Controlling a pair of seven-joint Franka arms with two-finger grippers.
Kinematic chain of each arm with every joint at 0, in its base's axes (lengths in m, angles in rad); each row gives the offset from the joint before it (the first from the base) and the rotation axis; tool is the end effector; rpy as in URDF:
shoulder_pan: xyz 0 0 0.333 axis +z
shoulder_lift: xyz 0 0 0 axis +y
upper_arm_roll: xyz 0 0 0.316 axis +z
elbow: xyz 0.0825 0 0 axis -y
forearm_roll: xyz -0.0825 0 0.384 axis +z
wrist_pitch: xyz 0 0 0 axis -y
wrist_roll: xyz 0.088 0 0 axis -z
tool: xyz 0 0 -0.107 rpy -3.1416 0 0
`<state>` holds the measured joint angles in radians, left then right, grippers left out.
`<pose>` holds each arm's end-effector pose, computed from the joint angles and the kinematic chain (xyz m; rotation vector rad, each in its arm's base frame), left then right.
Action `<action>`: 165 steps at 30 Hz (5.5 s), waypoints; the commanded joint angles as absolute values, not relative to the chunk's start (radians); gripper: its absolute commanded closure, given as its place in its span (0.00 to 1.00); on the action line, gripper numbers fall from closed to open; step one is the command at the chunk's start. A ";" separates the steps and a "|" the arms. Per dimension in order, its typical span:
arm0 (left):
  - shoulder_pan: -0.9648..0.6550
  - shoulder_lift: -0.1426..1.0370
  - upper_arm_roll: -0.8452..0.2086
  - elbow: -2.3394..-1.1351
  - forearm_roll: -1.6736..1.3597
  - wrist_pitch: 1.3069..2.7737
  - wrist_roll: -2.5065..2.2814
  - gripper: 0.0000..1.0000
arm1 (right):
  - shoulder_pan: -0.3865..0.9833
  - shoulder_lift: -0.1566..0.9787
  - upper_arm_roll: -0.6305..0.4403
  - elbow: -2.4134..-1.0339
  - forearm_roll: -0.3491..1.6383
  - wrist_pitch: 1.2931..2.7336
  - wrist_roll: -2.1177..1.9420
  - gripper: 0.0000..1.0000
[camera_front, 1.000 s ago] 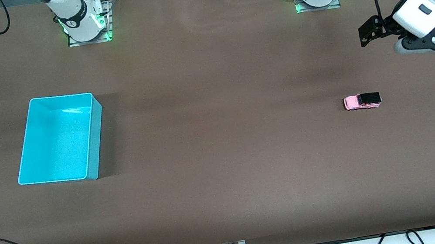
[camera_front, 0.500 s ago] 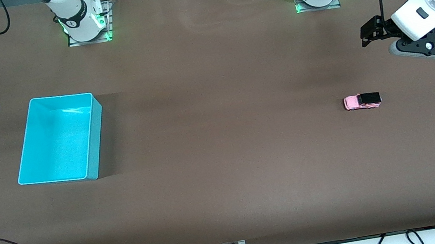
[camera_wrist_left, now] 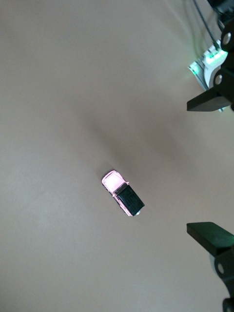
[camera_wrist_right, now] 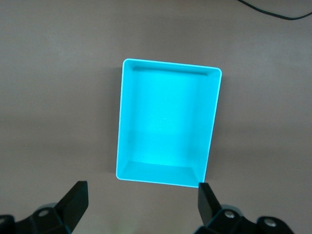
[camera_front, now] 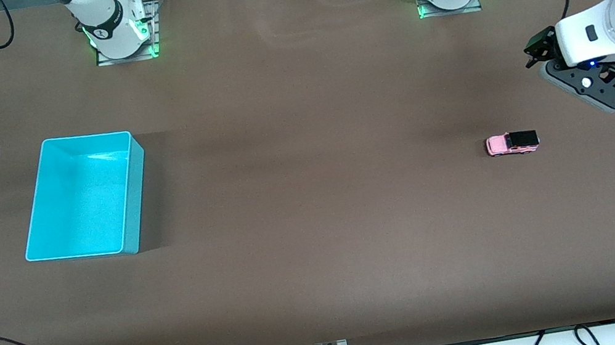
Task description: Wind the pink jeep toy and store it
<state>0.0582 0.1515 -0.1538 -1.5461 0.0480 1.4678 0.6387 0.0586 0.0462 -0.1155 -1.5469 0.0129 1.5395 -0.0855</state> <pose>0.5800 -0.0442 0.5429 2.8783 -1.1093 -0.3506 0.5641 -0.0292 0.6074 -3.1288 -0.0448 0.0823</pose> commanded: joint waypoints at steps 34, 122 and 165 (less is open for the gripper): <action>0.179 0.210 -0.166 -2.170 0.253 2.278 1.448 0.00 | 0.063 0.052 -0.114 -1.528 -0.002 1.529 -0.072 0.00; 0.532 0.505 -0.163 -2.134 0.328 2.605 1.815 0.83 | 0.063 0.052 -0.114 -1.528 -0.002 1.531 -0.071 0.00; 0.678 0.509 -0.160 -2.054 0.310 2.602 1.885 0.46 | 0.063 0.052 -0.114 -1.528 -0.002 1.531 -0.071 0.00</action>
